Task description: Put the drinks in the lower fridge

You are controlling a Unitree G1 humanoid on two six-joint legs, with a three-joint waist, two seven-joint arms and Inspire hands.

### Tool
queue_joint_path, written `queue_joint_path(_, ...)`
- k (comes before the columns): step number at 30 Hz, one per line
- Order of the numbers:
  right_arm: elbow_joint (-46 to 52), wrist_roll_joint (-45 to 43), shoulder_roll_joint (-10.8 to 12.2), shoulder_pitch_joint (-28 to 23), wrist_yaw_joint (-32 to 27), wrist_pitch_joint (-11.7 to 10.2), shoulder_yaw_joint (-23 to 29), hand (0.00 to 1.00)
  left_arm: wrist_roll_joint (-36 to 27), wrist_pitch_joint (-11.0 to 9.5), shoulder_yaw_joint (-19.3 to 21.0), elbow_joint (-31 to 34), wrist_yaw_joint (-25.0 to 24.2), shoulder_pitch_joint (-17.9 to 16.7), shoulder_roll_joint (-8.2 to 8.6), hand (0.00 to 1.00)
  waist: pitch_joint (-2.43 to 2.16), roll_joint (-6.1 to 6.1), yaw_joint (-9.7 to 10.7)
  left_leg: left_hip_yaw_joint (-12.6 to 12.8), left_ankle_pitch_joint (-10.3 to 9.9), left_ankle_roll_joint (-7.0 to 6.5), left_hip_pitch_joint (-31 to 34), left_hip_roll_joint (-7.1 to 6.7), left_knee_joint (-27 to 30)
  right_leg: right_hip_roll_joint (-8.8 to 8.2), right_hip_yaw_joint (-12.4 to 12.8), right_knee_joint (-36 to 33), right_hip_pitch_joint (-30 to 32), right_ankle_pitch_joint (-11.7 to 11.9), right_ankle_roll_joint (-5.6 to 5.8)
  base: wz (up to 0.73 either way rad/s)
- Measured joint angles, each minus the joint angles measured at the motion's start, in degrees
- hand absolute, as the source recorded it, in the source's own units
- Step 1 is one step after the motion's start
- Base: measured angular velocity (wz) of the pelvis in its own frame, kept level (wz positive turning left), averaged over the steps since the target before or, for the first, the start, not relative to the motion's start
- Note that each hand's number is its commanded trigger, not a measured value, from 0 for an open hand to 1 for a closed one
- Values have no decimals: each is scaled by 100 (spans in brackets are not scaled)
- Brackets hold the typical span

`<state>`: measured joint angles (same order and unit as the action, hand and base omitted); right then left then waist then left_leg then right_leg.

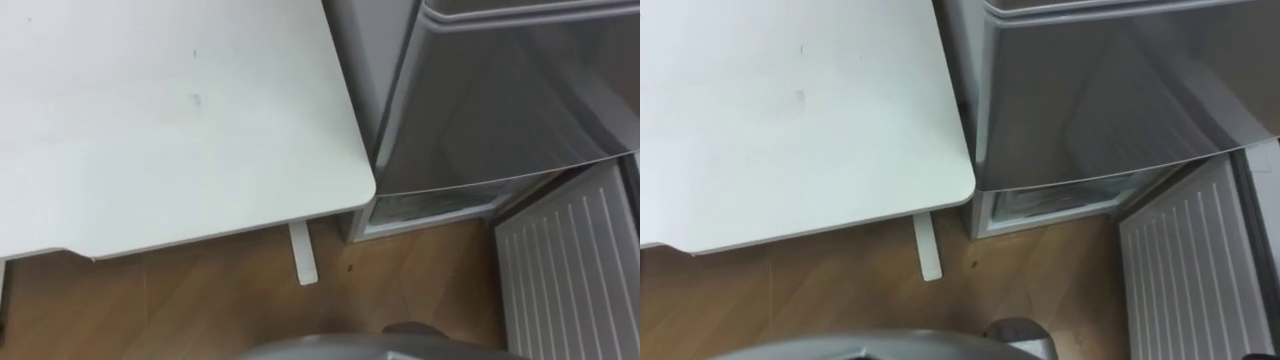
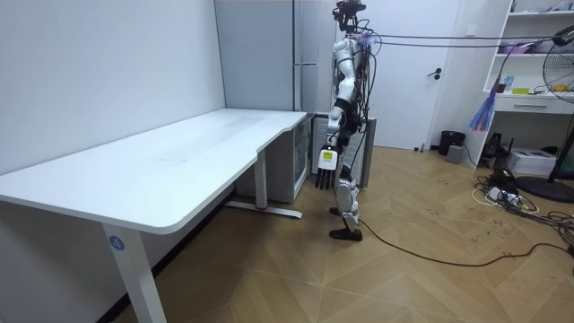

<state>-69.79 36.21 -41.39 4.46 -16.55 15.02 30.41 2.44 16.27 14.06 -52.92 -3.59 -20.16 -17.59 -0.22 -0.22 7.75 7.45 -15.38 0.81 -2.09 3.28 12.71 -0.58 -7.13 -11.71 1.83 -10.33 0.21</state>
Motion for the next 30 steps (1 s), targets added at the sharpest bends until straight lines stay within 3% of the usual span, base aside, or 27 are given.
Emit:
queue_joint_path(6, -115, -95, 8, -6, -18, -76, -2, 0, 2, 43, -196, 4, 14, 8, -2, 0, -13, 103, 18, 0, 1, 1, 46, 5, 3, -3, -52, -15, -10, 6, -3, 3)
queue_joint_path(12, -151, -647, 45, -3, 6, -131, -4, 0, 1, -16, -433, -95, 13, 177, -2, 0, 11, 228, 17, 0, 1, 1, 40, 10, 7, -3, -65, -18, -31, 7, -5, 0)
queue_joint_path(21, -92, -697, 83, -41, 78, -139, -209, 0, 50, -57, -513, -128, -160, 364, -4, 0, 12, 217, -15, 111, 1, 1, 43, 8, 2, -5, 53, -52, 59, -2, 3, -4)
queue_joint_path(23, 210, -699, 214, -250, 103, -168, -208, 0, 64, -77, -500, -122, -192, 405, -4, 0, 14, 193, -59, 133, 1, 1, 39, 17, 0, 1, 56, -86, 55, -5, 0, -7)
queue_joint_path(27, 1340, -748, 861, -1023, 153, -528, -328, 0, 51, -159, -550, -128, -209, 413, -5, 0, 28, 87, -145, 205, 2, 6, -41, 46, -10, 46, 152, -79, 28, -3, -18, -15)
queue_joint_path(30, 2519, -968, 1367, -1746, 283, -576, -704, 0, -6, -178, -663, -123, -197, 439, -2, 0, 12, 41, -183, 234, 0, 8, -42, 65, -3, 75, 231, -79, 34, 4, -36, -20)
